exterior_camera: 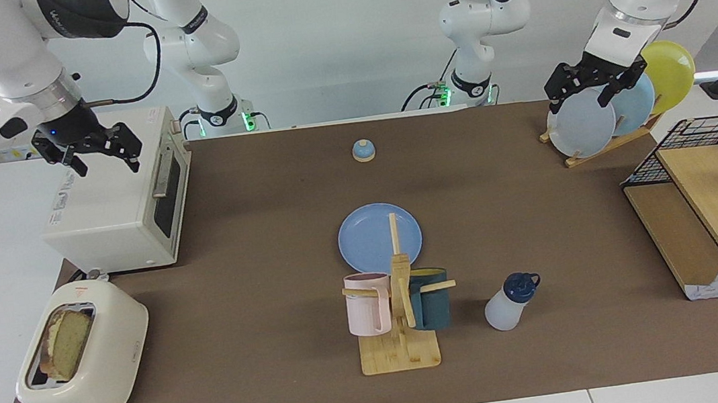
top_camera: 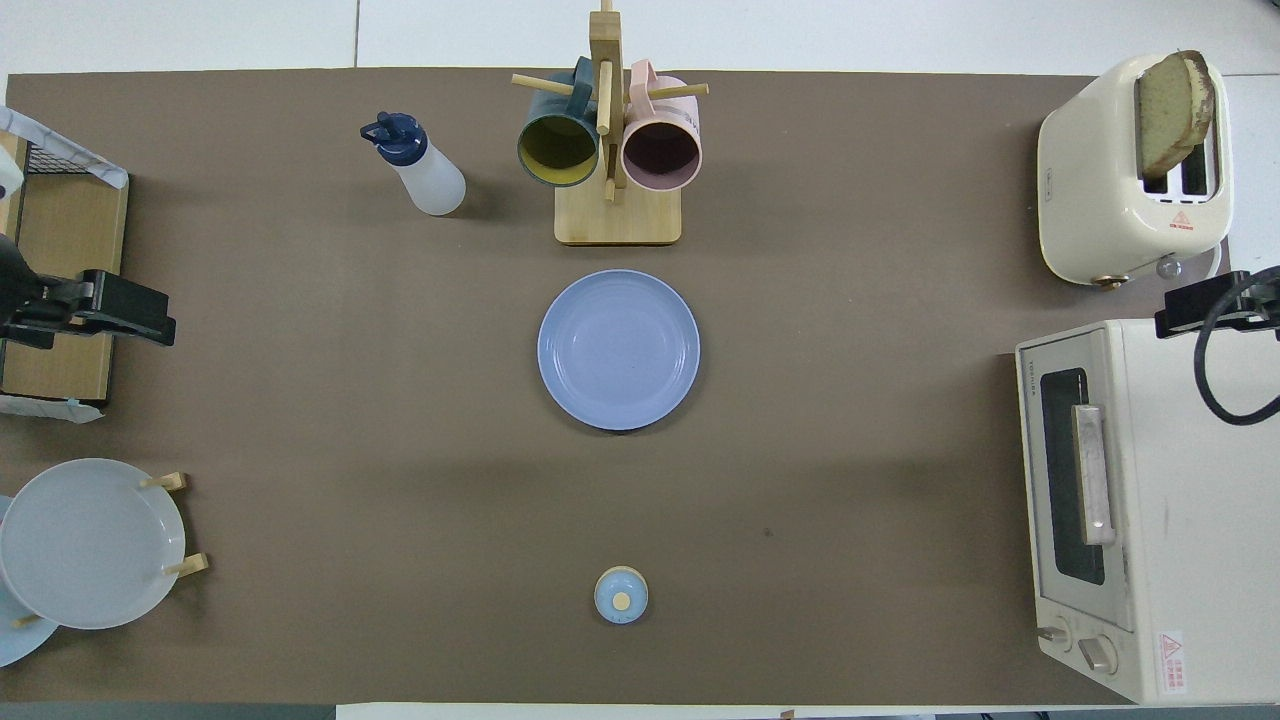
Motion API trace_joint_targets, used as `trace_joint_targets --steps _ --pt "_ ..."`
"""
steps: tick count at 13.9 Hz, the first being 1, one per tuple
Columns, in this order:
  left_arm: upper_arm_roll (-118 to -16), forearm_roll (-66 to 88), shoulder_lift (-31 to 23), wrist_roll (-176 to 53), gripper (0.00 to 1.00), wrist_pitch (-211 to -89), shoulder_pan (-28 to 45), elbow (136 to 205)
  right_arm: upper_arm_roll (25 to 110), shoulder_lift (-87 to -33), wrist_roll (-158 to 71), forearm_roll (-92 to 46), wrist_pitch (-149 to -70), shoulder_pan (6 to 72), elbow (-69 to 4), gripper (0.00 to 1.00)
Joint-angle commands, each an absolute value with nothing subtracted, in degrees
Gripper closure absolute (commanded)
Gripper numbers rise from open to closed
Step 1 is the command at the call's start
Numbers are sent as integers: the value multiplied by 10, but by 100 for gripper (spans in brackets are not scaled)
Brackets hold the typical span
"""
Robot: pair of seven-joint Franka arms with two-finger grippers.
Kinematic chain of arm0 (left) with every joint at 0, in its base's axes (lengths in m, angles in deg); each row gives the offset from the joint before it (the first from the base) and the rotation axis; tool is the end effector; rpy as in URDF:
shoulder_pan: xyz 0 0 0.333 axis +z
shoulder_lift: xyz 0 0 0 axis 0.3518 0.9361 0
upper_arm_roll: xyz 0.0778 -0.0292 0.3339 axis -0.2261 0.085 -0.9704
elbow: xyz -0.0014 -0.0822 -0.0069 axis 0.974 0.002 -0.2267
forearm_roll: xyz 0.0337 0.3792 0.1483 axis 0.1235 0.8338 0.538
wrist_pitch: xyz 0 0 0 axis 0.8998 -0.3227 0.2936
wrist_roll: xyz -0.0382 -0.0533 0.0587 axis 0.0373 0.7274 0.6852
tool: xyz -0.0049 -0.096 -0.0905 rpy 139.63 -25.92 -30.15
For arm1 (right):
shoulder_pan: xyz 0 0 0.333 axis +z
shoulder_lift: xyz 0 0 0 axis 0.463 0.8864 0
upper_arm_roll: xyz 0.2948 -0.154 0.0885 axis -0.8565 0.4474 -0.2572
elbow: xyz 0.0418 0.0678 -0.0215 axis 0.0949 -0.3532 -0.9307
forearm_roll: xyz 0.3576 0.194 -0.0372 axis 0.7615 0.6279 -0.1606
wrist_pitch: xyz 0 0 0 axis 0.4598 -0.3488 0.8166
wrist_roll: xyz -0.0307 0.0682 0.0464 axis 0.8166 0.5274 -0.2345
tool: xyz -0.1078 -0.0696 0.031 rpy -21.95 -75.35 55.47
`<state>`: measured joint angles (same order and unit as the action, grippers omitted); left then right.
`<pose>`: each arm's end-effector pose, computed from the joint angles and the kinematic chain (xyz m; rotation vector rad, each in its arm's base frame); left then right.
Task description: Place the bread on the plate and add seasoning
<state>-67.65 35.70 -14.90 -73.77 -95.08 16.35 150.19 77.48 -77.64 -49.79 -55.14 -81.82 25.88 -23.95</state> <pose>0.5479 -0.0626 0.6372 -3.1359 0.0917 0.1196 0.5500 -0.0504 0.6123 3.1181 -0.0812 -0.0700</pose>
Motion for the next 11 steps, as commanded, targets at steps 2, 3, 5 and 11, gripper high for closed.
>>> trace_joint_targets --steps 2,3,5,11 --pt "-681 351 -163 -735 0 -948 158 1513 770 -785 -484 -549 -812 249 -248 0" --pt "-680 351 -163 -735 0 -949 157 1513 770 -785 -484 -549 -812 249 -248 0" --pt "-681 351 -163 -735 0 -949 164 1513 769 -785 -484 -549 -812 249 -248 0" --pt "-679 351 -166 -724 0 -949 159 1515 770 -785 -484 -549 -812 249 -248 0"
